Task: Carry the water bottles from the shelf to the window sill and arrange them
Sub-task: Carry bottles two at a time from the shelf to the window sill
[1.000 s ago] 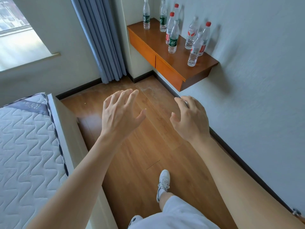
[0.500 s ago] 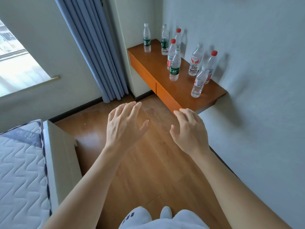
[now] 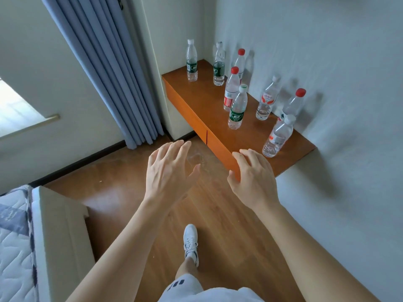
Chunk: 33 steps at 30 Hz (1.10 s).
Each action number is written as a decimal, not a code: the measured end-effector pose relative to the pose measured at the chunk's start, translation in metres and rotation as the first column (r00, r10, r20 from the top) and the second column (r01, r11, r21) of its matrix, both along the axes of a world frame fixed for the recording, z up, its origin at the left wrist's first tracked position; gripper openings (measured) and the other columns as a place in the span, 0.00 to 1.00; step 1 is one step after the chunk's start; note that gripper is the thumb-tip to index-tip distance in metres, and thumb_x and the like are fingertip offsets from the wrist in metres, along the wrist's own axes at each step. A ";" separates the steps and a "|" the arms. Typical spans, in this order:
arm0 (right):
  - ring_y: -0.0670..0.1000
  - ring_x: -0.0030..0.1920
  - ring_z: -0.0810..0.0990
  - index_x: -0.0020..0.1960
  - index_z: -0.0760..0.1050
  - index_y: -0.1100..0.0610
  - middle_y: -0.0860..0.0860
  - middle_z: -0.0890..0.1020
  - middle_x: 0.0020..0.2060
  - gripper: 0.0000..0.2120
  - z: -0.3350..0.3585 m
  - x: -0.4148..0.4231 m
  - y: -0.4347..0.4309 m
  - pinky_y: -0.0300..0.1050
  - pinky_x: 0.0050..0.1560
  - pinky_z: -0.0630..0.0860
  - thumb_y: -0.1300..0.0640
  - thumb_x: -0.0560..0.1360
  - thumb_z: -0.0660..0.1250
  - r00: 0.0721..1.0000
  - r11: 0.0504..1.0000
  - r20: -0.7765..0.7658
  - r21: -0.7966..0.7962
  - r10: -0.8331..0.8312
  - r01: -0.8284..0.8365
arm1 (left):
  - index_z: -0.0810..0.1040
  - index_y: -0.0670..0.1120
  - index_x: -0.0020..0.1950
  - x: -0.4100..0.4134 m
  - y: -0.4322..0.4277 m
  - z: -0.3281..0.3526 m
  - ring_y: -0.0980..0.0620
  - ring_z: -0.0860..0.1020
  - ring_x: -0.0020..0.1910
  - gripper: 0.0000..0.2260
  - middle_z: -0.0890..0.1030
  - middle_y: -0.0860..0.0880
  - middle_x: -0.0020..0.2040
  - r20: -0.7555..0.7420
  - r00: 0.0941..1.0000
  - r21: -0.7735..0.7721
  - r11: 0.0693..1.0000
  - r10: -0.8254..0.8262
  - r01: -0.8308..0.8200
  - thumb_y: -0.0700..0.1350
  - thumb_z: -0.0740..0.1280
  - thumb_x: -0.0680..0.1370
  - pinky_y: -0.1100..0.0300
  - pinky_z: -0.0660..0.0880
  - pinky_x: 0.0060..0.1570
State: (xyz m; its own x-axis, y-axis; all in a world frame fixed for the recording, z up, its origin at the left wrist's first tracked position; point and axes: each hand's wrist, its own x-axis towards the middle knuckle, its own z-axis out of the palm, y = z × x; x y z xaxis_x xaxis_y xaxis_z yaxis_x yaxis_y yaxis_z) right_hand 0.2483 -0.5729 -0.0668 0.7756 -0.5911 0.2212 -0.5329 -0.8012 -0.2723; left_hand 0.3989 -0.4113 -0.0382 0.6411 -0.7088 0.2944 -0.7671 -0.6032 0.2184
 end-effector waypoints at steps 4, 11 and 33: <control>0.60 0.68 0.76 0.68 0.76 0.56 0.56 0.79 0.66 0.24 0.001 0.044 -0.039 0.60 0.66 0.74 0.46 0.75 0.68 0.998 0.998 -0.003 -0.019 -0.055 0.055 | 0.72 0.50 0.72 0.062 -0.043 -0.001 0.47 0.71 0.69 0.26 0.76 0.50 0.69 -0.025 0.997 0.015 0.998 -0.069 0.069 0.61 0.63 0.77 0.45 0.69 0.68; 0.61 0.67 0.77 0.67 0.77 0.57 0.57 0.80 0.65 0.23 -0.003 0.082 -0.092 0.62 0.62 0.78 0.50 0.74 0.71 0.973 0.972 0.020 -0.038 -0.232 0.232 | 0.74 0.50 0.70 0.141 -0.116 -0.013 0.47 0.73 0.68 0.27 0.77 0.51 0.68 -0.087 0.963 0.032 0.965 -0.255 0.259 0.62 0.59 0.76 0.45 0.70 0.67; 0.54 0.71 0.73 0.75 0.62 0.41 0.48 0.73 0.73 0.45 -0.086 0.000 -0.189 0.57 0.63 0.75 0.26 0.63 0.70 0.687 0.574 -0.055 0.503 -0.725 0.646 | 0.70 0.52 0.71 0.170 -0.283 -0.109 0.49 0.77 0.62 0.29 0.75 0.51 0.68 -0.532 0.819 -0.068 0.975 -0.215 0.211 0.57 0.73 0.73 0.57 0.74 0.53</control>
State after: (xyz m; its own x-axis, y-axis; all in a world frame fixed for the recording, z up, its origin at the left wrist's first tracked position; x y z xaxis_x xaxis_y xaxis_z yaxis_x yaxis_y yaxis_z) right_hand 0.2483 -0.7614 -0.1530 0.0774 -0.9858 -0.1492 -0.7932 0.0298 -0.6082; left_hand 0.5687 -0.6948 -0.1470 0.5323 -0.8454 -0.0440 -0.6396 -0.4357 0.6333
